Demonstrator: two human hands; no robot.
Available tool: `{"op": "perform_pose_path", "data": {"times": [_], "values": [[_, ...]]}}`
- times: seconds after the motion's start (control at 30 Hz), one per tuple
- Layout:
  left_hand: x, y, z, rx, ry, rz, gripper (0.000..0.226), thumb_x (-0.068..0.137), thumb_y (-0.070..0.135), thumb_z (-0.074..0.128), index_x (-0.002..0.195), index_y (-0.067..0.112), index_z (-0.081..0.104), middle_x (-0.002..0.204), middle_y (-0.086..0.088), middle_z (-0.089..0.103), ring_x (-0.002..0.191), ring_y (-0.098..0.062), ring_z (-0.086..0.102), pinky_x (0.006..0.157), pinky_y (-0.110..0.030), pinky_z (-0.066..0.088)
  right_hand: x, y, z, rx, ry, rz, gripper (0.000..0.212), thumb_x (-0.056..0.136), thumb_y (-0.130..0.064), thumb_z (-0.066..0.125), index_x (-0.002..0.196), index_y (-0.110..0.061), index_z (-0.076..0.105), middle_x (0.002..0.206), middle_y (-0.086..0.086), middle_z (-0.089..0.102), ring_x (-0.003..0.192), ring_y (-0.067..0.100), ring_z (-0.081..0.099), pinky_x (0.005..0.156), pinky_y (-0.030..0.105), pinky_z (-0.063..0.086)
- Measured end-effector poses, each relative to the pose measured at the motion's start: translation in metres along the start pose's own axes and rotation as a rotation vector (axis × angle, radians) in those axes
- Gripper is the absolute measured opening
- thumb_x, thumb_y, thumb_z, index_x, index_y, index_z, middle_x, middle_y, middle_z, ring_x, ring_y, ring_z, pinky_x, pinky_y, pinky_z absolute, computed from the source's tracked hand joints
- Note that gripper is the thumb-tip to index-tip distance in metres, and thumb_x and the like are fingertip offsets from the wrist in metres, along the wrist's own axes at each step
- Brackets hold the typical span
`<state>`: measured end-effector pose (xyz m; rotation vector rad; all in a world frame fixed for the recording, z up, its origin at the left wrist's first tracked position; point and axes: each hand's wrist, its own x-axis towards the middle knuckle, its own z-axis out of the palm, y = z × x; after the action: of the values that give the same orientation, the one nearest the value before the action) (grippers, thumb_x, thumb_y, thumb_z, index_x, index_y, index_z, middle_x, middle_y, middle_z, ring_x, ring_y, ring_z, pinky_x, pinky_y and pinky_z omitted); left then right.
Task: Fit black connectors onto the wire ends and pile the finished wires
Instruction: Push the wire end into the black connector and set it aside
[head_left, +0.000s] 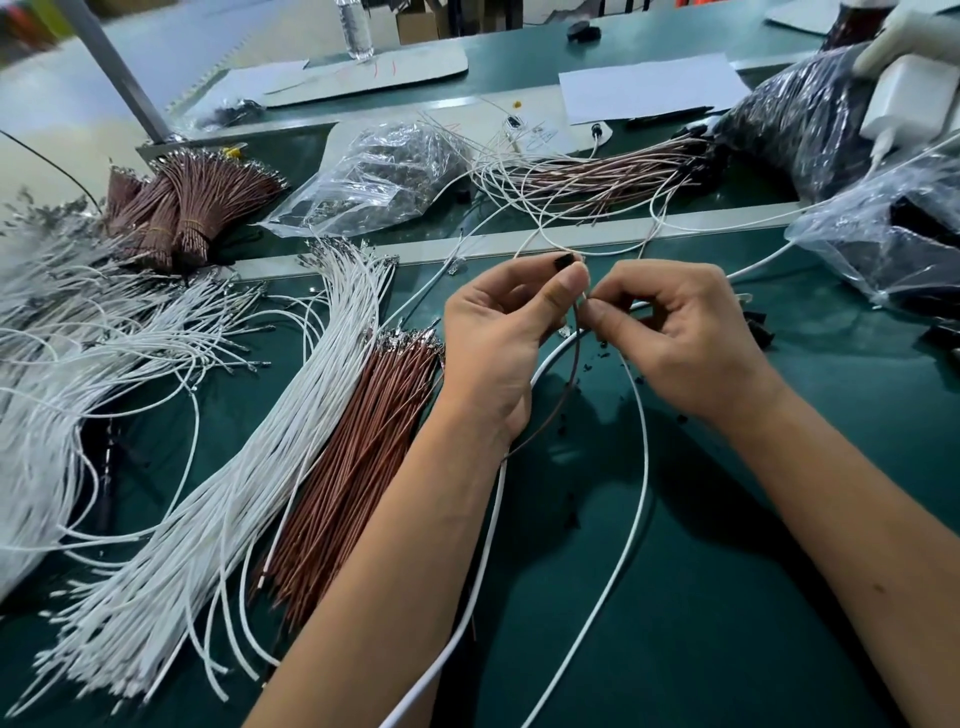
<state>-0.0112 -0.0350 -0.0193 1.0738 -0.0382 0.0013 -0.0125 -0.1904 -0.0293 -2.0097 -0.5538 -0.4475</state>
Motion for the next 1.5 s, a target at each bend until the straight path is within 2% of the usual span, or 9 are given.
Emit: {"op": "perform_pose_path", "data": {"times": [0.13, 0.23, 0.37, 0.67, 1.0, 1.2, 1.33, 1.43, 1.5], "values": [[-0.002, -0.001, 0.002, -0.058, -0.014, -0.021, 0.013, 0.081, -0.004, 0.072, 0.080, 0.009, 0.073, 0.075, -0.005, 0.073, 0.065, -0.011, 0.067, 0.063, -0.019, 0.053, -0.003, 0.001, 0.005, 0.187, -0.014, 0.091, 0.017, 0.098, -0.012, 0.070, 0.083, -0.004, 0.074, 0.065, -0.011, 0.065, 0.061, -0.002, 0.055, 0.061, 0.014, 0.041], [-0.002, -0.002, 0.004, -0.087, -0.024, -0.027, 0.009, 0.074, 0.003, 0.075, 0.081, 0.009, 0.073, 0.078, -0.006, 0.073, 0.070, -0.014, 0.067, 0.067, -0.021, 0.054, -0.002, 0.001, 0.007, 0.228, 0.002, 0.111, 0.017, 0.097, -0.015, 0.072, 0.086, -0.003, 0.076, 0.073, 0.002, 0.073, 0.067, 0.003, 0.060, 0.066, 0.019, 0.046], [0.000, -0.002, 0.004, -0.089, 0.011, -0.030, 0.022, 0.066, 0.006, 0.076, 0.087, 0.002, 0.071, 0.084, -0.014, 0.071, 0.074, -0.019, 0.066, 0.068, -0.021, 0.054, -0.002, 0.003, 0.006, 0.285, -0.015, 0.142, 0.018, 0.096, -0.014, 0.073, 0.083, -0.002, 0.074, 0.066, -0.005, 0.067, 0.059, 0.000, 0.053, 0.060, 0.013, 0.041], [0.001, -0.004, 0.002, -0.036, 0.056, 0.003, 0.016, 0.080, -0.009, 0.074, 0.078, 0.007, 0.075, 0.076, -0.009, 0.073, 0.068, -0.014, 0.066, 0.064, -0.020, 0.052, -0.003, 0.002, 0.008, 0.298, -0.063, 0.169, 0.019, 0.094, -0.016, 0.072, 0.078, -0.004, 0.072, 0.062, 0.002, 0.060, 0.058, 0.008, 0.048, 0.056, 0.021, 0.039], [0.001, -0.004, 0.001, 0.002, 0.060, 0.002, 0.011, 0.079, -0.006, 0.075, 0.082, 0.005, 0.074, 0.077, -0.011, 0.073, 0.069, -0.015, 0.066, 0.065, -0.021, 0.052, -0.002, 0.005, 0.010, 0.291, -0.077, 0.202, 0.022, 0.094, -0.005, 0.072, 0.072, -0.008, 0.070, 0.056, -0.011, 0.059, 0.049, -0.001, 0.047, 0.053, 0.007, 0.035], [0.013, 0.014, -0.020, -0.105, 0.091, -0.082, 0.025, 0.071, 0.016, 0.077, 0.094, 0.008, 0.073, 0.082, -0.004, 0.075, 0.074, -0.010, 0.068, 0.071, -0.023, 0.053, 0.012, -0.001, -0.004, 0.215, -0.052, 0.260, 0.035, 0.095, -0.042, 0.070, 0.080, -0.012, 0.078, 0.062, 0.010, 0.065, 0.052, 0.007, 0.045, 0.049, 0.017, 0.033], [0.019, 0.015, -0.030, -0.055, 0.131, -0.047, 0.020, 0.077, 0.022, 0.074, 0.095, 0.014, 0.074, 0.083, -0.001, 0.075, 0.073, -0.014, 0.070, 0.069, -0.026, 0.058, 0.042, 0.006, -0.004, -0.278, -0.081, 0.277, 0.025, 0.092, -0.045, 0.074, 0.080, -0.023, 0.074, 0.068, -0.008, 0.068, 0.060, -0.003, 0.059, 0.060, 0.013, 0.044], [0.018, 0.006, -0.024, 0.058, 0.102, -0.019, 0.008, 0.089, 0.012, 0.072, 0.097, 0.009, 0.071, 0.080, -0.004, 0.075, 0.066, -0.015, 0.070, 0.062, -0.025, 0.056, 0.049, 0.006, 0.020, -0.576, -0.326, 0.295, 0.020, 0.087, -0.038, 0.080, 0.096, -0.021, 0.075, 0.088, 0.000, 0.069, 0.088, 0.021, 0.067, 0.084, 0.029, 0.053], [0.019, 0.001, -0.024, 0.130, 0.102, -0.002, 0.005, 0.089, 0.005, 0.073, 0.094, 0.006, 0.072, 0.078, -0.006, 0.076, 0.065, -0.016, 0.071, 0.063, -0.024, 0.057, 0.049, 0.004, 0.030, -0.603, -0.368, 0.275, 0.009, 0.089, -0.026, 0.078, 0.094, -0.019, 0.074, 0.090, 0.002, 0.067, 0.094, 0.027, 0.067, 0.085, 0.030, 0.052]]}}
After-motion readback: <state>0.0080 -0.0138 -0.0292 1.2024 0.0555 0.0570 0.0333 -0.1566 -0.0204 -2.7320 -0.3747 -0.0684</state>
